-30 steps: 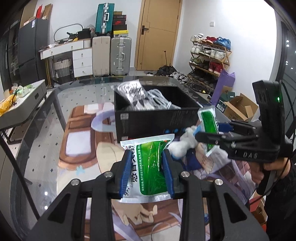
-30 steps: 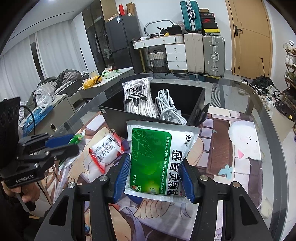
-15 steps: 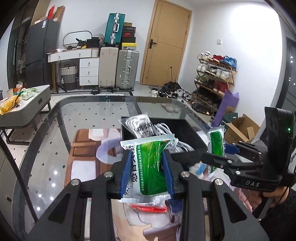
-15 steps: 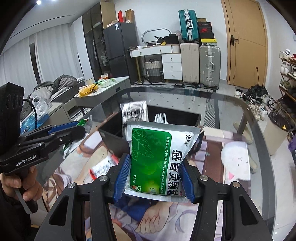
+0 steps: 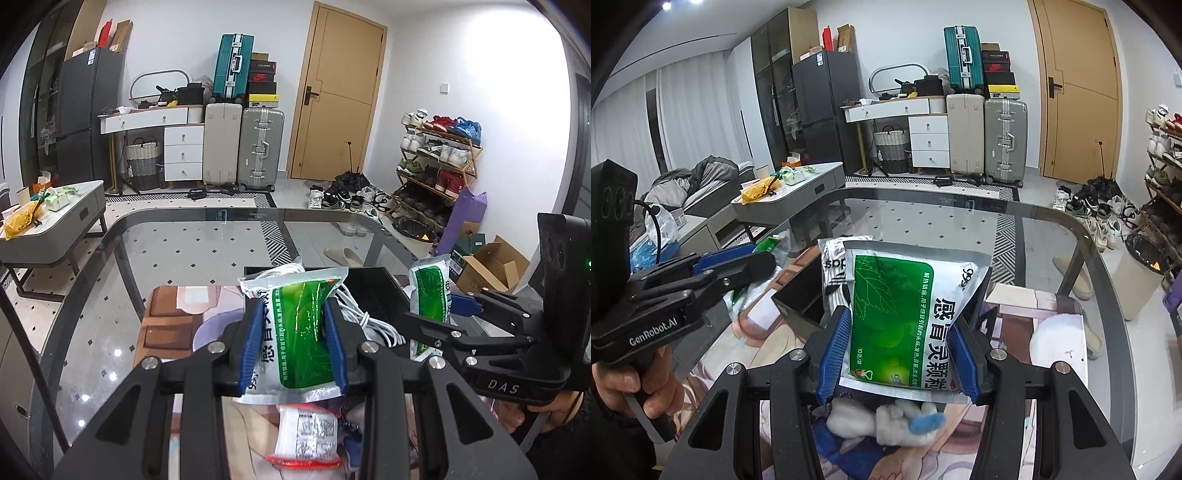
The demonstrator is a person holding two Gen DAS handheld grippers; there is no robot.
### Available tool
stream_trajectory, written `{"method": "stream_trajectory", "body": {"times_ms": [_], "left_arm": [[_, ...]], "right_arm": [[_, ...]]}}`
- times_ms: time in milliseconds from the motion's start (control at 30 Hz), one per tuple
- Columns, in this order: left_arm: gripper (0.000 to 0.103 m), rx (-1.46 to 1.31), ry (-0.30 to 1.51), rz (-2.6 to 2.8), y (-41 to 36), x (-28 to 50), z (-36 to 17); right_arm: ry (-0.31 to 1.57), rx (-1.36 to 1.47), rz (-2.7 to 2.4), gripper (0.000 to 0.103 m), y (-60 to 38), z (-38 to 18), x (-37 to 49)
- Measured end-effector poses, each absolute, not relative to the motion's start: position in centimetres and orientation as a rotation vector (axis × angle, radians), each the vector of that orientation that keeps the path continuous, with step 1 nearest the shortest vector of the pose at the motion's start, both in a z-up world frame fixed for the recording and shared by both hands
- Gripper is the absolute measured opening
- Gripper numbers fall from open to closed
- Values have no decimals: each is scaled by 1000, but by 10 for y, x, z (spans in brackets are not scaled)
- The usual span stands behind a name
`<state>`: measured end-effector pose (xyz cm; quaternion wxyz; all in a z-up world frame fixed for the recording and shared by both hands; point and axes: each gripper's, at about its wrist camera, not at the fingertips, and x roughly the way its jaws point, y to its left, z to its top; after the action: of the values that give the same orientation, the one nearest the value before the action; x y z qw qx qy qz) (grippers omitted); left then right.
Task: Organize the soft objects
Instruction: 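Lift both green medicine packets and carry them over the black box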
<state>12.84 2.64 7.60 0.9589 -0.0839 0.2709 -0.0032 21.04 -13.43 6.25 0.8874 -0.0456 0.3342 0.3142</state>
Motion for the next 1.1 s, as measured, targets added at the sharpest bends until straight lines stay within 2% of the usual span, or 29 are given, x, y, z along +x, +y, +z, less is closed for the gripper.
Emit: {"method": "stream_trajectory", "body": {"times_ms": [1100], "left_arm": [[32, -161, 561, -19, 27, 167, 67]], "right_arm": [[686, -79, 616, 53, -120, 54, 249]]}}
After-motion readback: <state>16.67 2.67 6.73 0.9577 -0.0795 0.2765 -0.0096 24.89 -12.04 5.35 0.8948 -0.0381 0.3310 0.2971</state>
